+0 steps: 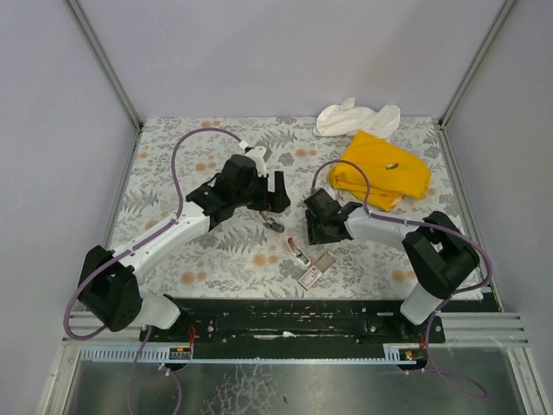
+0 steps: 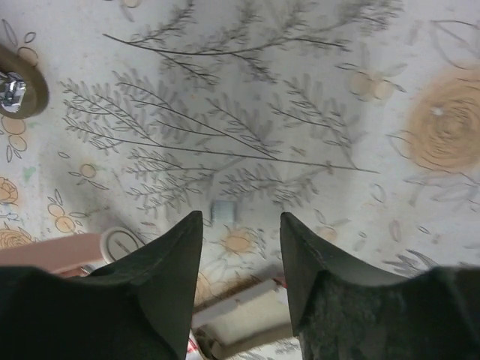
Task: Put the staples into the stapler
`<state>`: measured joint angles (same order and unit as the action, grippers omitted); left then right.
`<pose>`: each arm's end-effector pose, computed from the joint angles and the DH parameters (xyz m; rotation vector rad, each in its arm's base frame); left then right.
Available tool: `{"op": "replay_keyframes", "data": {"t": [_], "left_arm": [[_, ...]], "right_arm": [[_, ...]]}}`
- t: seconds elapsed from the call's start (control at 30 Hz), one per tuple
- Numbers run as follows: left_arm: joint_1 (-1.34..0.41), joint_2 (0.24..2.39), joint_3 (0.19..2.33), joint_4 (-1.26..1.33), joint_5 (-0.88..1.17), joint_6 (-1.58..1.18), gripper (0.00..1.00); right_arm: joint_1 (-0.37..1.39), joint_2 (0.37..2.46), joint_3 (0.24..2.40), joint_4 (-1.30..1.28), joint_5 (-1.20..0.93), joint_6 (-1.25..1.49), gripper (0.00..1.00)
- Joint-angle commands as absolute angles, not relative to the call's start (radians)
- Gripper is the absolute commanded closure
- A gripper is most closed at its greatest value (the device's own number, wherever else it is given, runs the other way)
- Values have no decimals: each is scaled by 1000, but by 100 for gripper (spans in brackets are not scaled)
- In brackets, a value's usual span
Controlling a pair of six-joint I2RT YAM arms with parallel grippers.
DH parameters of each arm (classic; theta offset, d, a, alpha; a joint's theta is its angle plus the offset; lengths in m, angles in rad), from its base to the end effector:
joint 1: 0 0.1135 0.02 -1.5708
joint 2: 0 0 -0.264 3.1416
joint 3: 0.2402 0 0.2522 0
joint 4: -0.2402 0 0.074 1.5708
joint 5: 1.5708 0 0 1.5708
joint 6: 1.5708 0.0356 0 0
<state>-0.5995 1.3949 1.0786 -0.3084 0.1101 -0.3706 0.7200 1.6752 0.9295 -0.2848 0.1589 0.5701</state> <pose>0.2570 -0.1804 0.2903 0.3229 2.2479 -0.6524 0.2475 0.2096 0.1603 -0.1377 2.6011 0.2679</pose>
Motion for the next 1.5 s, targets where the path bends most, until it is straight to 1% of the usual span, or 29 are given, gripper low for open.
{"op": "replay_keyframes", "data": {"t": [0.0,0.03,0.2,0.3,0.5,0.63,0.87,1.07,1.2,1.47], "left_arm": [[-693,1403,1141,-314,35,-463,15],[-715,1413,1147,-314,26,-489,16],[-837,1499,1188,-326,-49,-630,24],[-911,1575,1224,-352,-120,-716,26],[-967,1714,1287,-394,-186,-818,32],[-979,1809,1318,-408,-192,-860,39],[-980,1907,1360,-435,-241,-892,46],[-979,1972,1398,-458,-260,-898,49],[-979,1997,1410,-463,-265,-900,53],[-977,2037,1428,-485,-280,-892,57]], "right_arm": [[643,1515,879,-282,164,581,45],[620,1483,861,-279,156,577,43],[484,1359,786,-286,107,550,39],[413,1307,747,-290,95,532,37],[307,1236,685,-312,104,528,33],[299,1188,656,-312,114,529,33],[298,1158,646,-315,113,519,33],[297,1160,640,-307,107,521,33],[298,1160,636,-305,106,521,33],[297,1161,631,-303,104,520,33]]}}
